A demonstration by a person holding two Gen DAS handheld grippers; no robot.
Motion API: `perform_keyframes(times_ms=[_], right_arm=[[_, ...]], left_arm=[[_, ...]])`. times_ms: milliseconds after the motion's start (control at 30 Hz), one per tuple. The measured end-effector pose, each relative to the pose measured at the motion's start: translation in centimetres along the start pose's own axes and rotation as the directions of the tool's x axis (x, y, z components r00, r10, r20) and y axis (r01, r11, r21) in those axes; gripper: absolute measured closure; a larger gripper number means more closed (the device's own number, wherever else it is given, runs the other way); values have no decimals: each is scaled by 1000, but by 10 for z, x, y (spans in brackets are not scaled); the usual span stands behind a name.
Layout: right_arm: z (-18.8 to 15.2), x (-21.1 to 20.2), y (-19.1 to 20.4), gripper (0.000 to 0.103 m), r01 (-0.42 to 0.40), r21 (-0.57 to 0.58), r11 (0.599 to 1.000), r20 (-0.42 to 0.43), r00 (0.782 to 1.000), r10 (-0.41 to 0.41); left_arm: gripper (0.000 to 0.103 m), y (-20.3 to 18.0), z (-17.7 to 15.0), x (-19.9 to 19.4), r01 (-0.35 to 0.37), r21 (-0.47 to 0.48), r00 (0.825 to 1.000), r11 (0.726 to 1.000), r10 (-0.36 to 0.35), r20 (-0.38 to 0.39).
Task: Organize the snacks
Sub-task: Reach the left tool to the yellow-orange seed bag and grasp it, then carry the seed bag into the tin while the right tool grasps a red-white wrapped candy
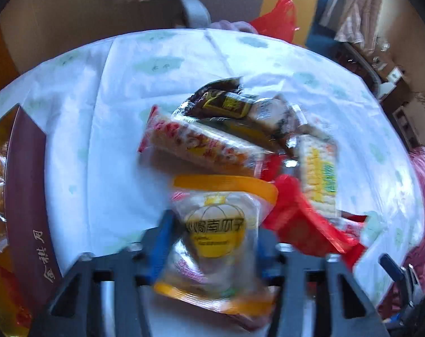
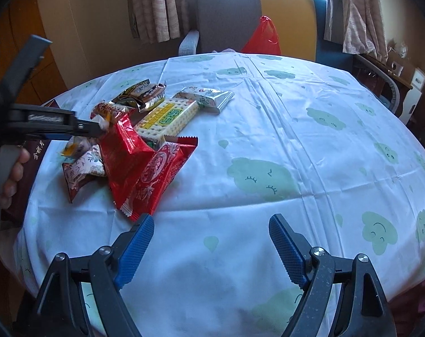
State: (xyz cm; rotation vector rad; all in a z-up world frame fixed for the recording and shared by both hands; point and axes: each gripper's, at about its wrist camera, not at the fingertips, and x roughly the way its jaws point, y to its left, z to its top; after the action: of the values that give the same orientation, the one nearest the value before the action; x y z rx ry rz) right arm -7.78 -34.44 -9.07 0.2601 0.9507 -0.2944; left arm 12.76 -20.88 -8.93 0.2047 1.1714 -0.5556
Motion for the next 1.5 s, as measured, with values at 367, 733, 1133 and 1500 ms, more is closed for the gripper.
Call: perform_keyframes(times_ms=[367, 733, 1133, 1500], right_arm=[[0, 5, -8, 18, -21, 37, 999, -16, 1000, 22], [13, -1, -5, 54, -145, 79, 986, -17, 989, 147], [39, 34, 34, 58, -172, 4, 985, -73, 982, 172], [37, 32, 28, 76, -78, -77, 994, -54, 996, 74]], left_arm=[[65, 9, -23, -54, -28, 23, 988, 999, 24, 152], [65, 4, -84, -104, -8, 96, 972, 995, -14, 233], [65, 18, -113, -124, 24, 53, 968, 998, -36, 250], [65, 56, -125, -156, 35, -58, 950, 998, -15, 311]])
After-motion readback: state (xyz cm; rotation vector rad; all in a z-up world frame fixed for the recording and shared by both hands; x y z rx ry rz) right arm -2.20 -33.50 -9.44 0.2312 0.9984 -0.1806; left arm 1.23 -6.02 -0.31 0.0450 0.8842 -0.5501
